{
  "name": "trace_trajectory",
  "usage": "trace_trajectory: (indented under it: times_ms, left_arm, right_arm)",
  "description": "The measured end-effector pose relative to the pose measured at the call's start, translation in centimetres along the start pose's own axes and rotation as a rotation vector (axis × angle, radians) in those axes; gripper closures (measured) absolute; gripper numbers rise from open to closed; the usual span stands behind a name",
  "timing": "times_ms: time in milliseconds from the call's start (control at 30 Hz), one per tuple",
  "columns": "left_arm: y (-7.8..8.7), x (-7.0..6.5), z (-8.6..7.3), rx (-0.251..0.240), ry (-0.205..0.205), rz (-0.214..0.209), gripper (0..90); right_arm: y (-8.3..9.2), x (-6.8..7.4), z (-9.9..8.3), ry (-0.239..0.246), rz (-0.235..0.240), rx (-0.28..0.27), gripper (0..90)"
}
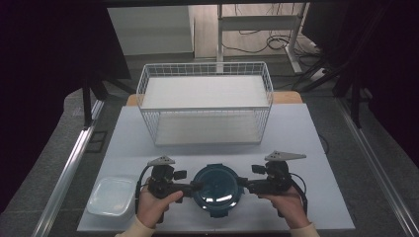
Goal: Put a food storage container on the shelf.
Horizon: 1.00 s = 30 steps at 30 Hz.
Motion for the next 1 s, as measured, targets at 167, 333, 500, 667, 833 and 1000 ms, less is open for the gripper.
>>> trace_trajectory:
  times_ms: [167,333,500,667,833,1000]
  left_arm:
    - [-0.2,0.8,0.3,-0.005,0.044,-0.025,11.5]
    - [-0.7,1.0,-1.1,0.023,0.073,-0.039,10.2]
    - [-0.8,1.3,-2.3,0.017,0.141,-0.054,9.6]
    - [-0.6,0.9,-2.0,-0.013,0.152,-0.059,10.1]
    - [-1.1,1.2,-2.5,-0.001,0.168,-0.055,13.1]
    - [-1.6,1.7,-3.2,0.014,0.208,-0.064,14.4]
  right_arm:
    - [-1.2,0.0,0.7,-0.036,0.001,0.017,12.2]
    - [-1.7,0.0,0.4,-0.076,-0.004,0.007,10.5]
    - [-2.8,0.1,-1.5,-0.111,-0.001,0.038,10.1]
    - [-3.1,0.4,-2.5,-0.110,0.010,0.075,9.9]
    - [-3.5,0.2,-4.0,-0.137,0.023,0.117,9.6]
    - [-3.8,0.5,-4.4,-0.167,0.043,0.132,9.6]
Point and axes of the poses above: each handheld gripper's, and its own axes: y roughly backward along the jaws, z roughly out of its top, x roughly to its left, the point moved 10 cm from there along -y, roughly forward along the jaws, and after that the axes turned 11 degrees about -x, right-handed, at the moved point
